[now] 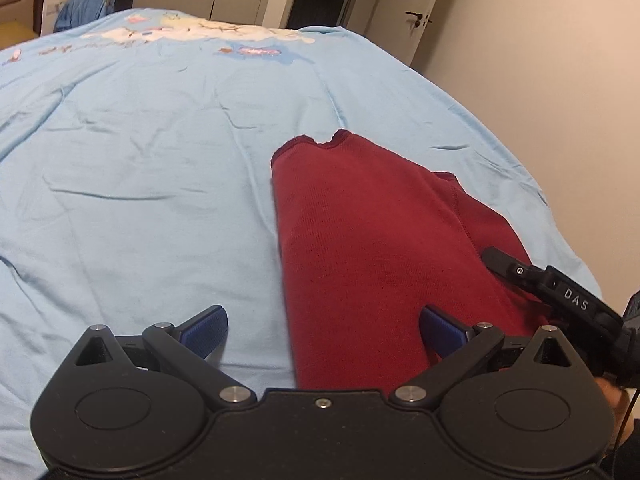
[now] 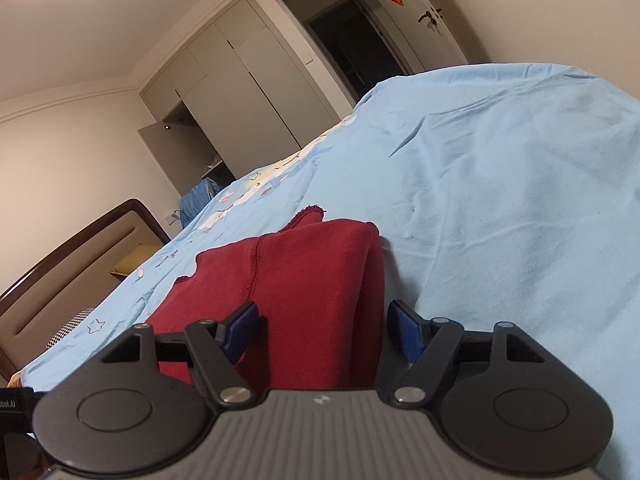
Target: Fold small clothes
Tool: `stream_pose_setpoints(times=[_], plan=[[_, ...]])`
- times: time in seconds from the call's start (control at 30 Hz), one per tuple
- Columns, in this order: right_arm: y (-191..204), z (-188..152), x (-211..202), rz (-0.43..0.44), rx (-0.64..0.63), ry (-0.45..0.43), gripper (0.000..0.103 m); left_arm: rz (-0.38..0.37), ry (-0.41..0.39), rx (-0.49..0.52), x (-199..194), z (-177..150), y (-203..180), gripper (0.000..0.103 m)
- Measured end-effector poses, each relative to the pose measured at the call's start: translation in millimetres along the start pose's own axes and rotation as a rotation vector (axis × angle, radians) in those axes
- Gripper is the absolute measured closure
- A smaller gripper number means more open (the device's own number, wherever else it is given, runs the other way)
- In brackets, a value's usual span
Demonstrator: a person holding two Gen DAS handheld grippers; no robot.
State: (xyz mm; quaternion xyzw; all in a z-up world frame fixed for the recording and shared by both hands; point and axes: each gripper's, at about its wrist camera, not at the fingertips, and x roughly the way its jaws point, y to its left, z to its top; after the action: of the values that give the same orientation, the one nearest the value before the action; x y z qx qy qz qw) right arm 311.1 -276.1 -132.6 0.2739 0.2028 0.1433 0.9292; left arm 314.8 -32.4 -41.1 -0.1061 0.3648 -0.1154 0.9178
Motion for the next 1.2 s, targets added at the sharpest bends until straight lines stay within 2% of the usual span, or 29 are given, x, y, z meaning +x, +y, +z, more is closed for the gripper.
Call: stream_pose_setpoints(times=[0.33,0.53,0.63,0.7,0.77,0.87,0.93,1.0,1.1,1.2], plan=[[2,-6,-3,-0.002,-0.003,-0.025,0.027,0.001,0.019,-0.037,7,-2,1,0.001],[5,-10,-3,-0.013,-0.012,-0.037,0.027,-0.025,0.011,-0.051,4,-3,1,0.012],[6,-11,-5,-0.024,-0.013,-0.044,0.030,-0.051,0.006,-0.064,2,-5,0,0.023],[8,-13,-7,-0.029,0.002,-0.045,0.037,-0.075,0.003,-0.075,0,-6,-1,0.034],[11,-16,-11,-0.028,0.046,-0.050,0.054,-0.068,-0.008,-0.072,-1,-7,-3,0.040],[20,-22,-17,-0.043,0.098,-0.079,0.070,-0.063,-0.035,-0.057,-9,-8,-7,0.055],[29,-24,-19,-0.063,0.105,-0.096,0.075,-0.064,-0.058,-0.043,-16,-8,-7,0.062],[40,-23,-21,-0.080,0.094,-0.112,0.078,-0.067,-0.082,-0.027,-24,-8,-7,0.069],[57,-18,-23,-0.080,0.057,-0.131,0.079,-0.060,-0.119,-0.003,-35,-7,-9,0.072],[73,-14,-23,-0.053,0.008,-0.136,0.080,-0.012,-0.176,0.044,-48,-6,-10,0.074]])
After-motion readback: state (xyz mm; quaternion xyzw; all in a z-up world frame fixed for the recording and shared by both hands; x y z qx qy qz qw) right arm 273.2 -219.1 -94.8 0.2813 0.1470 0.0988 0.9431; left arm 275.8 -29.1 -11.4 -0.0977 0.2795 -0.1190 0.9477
